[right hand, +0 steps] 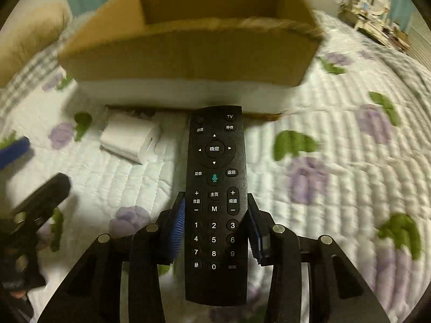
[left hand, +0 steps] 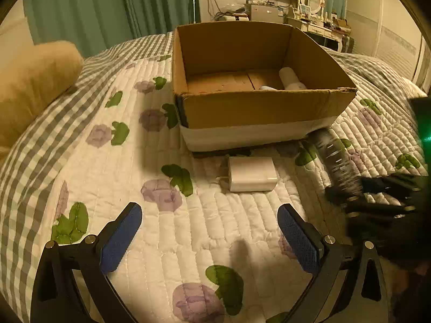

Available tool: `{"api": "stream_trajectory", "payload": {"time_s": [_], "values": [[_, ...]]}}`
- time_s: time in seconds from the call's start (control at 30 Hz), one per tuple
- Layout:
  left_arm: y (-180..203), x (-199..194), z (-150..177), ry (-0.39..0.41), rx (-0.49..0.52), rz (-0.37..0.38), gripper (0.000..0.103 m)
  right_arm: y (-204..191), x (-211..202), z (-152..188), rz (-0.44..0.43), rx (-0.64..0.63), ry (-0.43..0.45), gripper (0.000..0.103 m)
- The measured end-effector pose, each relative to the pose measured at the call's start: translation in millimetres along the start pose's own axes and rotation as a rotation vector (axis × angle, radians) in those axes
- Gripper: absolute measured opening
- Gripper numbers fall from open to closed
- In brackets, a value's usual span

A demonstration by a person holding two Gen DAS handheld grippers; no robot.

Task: Organize rigid objects
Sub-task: 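Grasp the black TV remote with the right tool and lift it, then grasp the white power adapter with the left tool while the right holds the remote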

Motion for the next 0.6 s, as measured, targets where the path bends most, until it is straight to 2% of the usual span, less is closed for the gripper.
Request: {"api": "stream_trajectory", "payload": {"time_s": [0.17, 0.33, 0.5, 0.6], "values": [[18, 16, -6, -0.01, 0.048, -0.004, 0.103, 20, -26, -9, 0.012, 0.079, 0.072, 0.041], [31, 43, -8, -0.043, 0.075, -0.015, 0.103, 37, -18, -12, 0.01, 0.126, 0.062, 0.041], [41, 67, -12, -0.065, 0.078, -0.007, 0.103, 37, -15, -14, 0.003, 0.126, 0.044, 0.041], [46, 81, -9, -0.084, 0.076, 0.003, 0.099, 34, -9, -13, -0.003, 0.125, 0.029, 0.041]]}}
Point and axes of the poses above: each gripper's, at about its wrist camera, not at the fingertips, and x roughly the way its jaws point, y to its right, z to its underside, the point moved 8 cm from there along x, roughly the way its jaws point, and after that the axes turned 13 degrees about y, right-handed, at the moved point
